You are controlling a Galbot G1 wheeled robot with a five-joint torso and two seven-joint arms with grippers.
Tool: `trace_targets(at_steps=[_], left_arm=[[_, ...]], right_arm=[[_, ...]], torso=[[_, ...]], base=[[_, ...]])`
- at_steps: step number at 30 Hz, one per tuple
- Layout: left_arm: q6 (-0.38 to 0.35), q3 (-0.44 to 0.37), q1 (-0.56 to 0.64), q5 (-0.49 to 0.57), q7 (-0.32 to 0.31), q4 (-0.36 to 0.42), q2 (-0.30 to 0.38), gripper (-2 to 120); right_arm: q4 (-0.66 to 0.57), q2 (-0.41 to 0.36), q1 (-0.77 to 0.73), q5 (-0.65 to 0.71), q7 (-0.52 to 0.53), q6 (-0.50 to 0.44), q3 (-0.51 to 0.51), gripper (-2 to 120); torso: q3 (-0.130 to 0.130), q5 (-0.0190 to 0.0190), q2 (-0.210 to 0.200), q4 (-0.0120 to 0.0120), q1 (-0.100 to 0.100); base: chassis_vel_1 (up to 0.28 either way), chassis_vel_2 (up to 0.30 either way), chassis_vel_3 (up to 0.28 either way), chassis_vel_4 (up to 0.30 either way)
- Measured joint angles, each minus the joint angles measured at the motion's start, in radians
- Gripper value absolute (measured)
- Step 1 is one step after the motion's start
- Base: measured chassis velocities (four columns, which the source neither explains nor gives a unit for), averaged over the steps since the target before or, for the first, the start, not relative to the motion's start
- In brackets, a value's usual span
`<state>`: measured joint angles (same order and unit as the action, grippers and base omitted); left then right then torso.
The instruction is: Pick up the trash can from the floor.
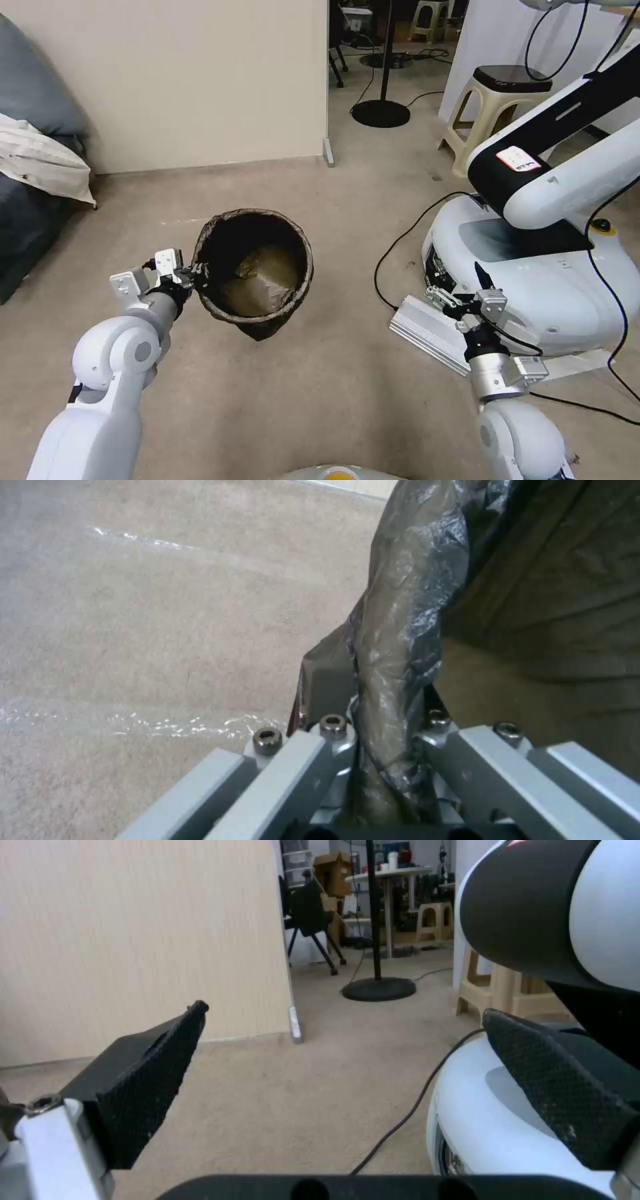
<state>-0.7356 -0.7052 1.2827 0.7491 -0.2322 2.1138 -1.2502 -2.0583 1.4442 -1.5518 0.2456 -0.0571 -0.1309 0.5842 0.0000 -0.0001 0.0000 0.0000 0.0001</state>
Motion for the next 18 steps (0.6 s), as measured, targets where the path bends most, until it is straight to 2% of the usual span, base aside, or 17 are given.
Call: trace_targets(at_steps=[18], left_arm=[[0.0, 0.001, 0.008, -0.034, 0.037, -0.02, 0.001, 2]], right_arm=[[0.0, -0.001, -0.001, 0.0, 0.0, 0.002, -0.001, 100]], torso=[[0.0, 0.0, 0.0, 0.0, 0.0]], base=[[0.0, 0.0, 0.0, 0.0]])
